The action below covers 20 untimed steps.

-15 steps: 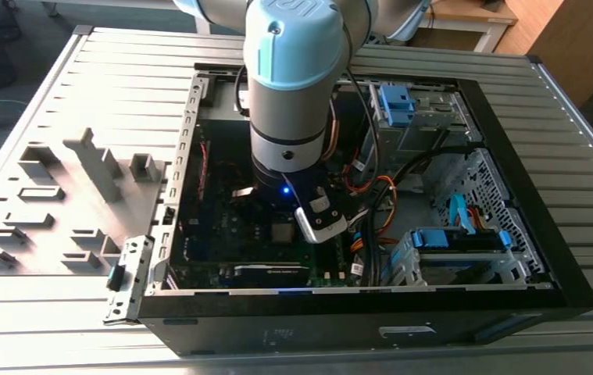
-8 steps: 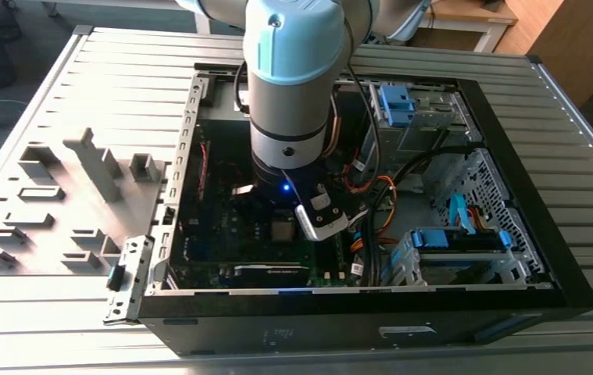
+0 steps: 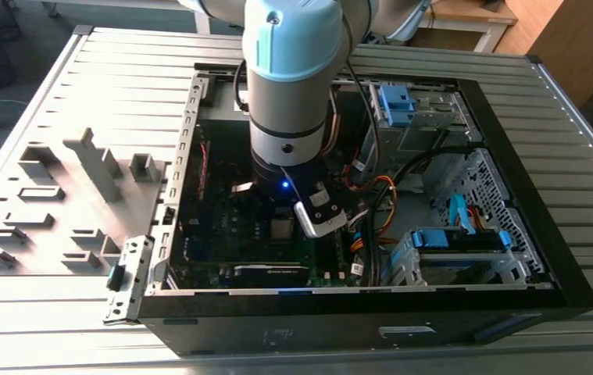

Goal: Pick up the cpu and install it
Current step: 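Place the cpu into insertion slot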

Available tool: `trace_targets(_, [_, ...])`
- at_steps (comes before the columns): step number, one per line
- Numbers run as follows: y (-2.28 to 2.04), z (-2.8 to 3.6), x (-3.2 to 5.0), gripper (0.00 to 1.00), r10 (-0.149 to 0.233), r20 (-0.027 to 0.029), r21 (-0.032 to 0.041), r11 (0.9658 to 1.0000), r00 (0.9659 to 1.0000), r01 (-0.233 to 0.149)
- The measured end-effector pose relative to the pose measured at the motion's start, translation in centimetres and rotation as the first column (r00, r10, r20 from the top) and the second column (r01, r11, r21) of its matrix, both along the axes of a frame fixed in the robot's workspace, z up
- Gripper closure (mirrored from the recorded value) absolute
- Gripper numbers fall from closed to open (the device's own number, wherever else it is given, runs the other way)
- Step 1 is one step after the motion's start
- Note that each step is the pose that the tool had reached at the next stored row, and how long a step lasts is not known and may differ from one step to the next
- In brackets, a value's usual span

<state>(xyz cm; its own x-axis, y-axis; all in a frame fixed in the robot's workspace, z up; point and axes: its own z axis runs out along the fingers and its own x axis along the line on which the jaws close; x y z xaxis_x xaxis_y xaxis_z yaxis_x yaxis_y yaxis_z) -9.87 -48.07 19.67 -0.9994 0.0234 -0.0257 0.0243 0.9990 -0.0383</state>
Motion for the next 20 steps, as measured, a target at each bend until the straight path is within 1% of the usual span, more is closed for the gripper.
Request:
trace_targets(4, [-0.05,0.0,-0.19,0.57,0.0,0.0008,0.0,1.0,1.0,0.0])
trace_targets(12, [-0.06,0.0,-0.19,0.57,0.0,0.0008,0.0,1.0,1.0,0.0])
trace_targets(16, [-0.06,-0.02,0.18,0.57,0.003,0.0006,0.0002,1.0,1.0,-0.003])
trace_targets(20, [-0.07,-0.01,0.21,0.57,0.004,0.0004,0.0,1.0,1.0,-0.004])
